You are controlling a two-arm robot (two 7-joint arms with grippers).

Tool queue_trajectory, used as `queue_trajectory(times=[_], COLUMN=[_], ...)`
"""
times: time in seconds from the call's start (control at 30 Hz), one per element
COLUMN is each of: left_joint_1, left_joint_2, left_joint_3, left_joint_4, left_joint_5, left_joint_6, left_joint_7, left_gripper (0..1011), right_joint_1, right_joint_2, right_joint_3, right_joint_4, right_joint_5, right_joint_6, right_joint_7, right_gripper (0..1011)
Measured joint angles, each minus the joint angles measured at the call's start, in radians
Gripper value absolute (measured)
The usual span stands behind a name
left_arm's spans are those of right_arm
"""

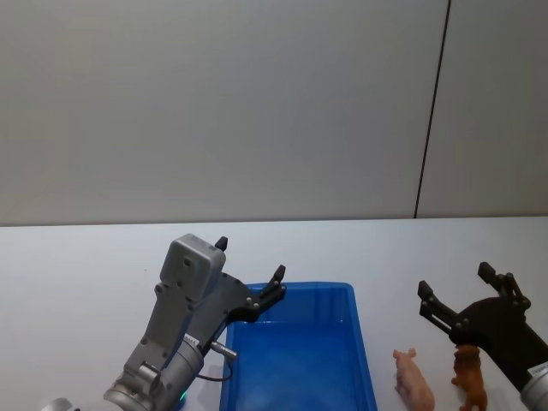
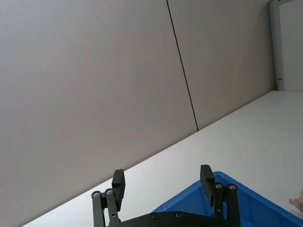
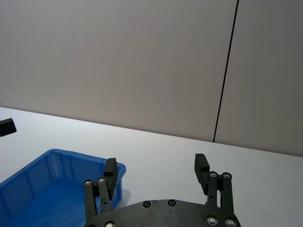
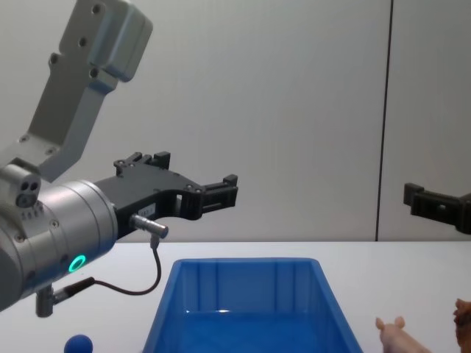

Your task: Pick up the two dolls from the table and place them into the box.

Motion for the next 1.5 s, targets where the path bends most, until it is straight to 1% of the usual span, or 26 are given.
queue_trajectory(times=[0.5,0.67,0.9,1.17,1.5], left_joint_1=[0.000,0.000,0.000,0.000,0.000], left_joint_2=[0.000,0.000,0.000,0.000,0.000], left_joint_3=[0.000,0.000,0.000,0.000,0.000], left_joint_4=[0.000,0.000,0.000,0.000,0.000], left_joint_5=[0.000,0.000,0.000,0.000,0.000], left_joint_6=[0.000,0.000,0.000,0.000,0.000], left_joint_7=[0.000,0.000,0.000,0.000,0.000], left_gripper=[1001,1001,1001,1001,1001], right_joint_1=[0.000,-0.001,-0.006,-0.016,-0.039], right_joint_2=[0.000,-0.001,-0.004,-0.010,-0.014], right_joint_3=[0.000,0.002,0.004,0.006,0.008], right_joint_4=[0.000,0.000,0.000,0.001,0.000], right_joint_5=[0.000,0.000,0.002,0.002,-0.004], right_joint_6=[0.001,0.012,0.047,0.112,0.181], right_joint_7=[0.000,-0.005,-0.034,-0.087,-0.144], right_gripper=[1001,1001,1001,1001,1001])
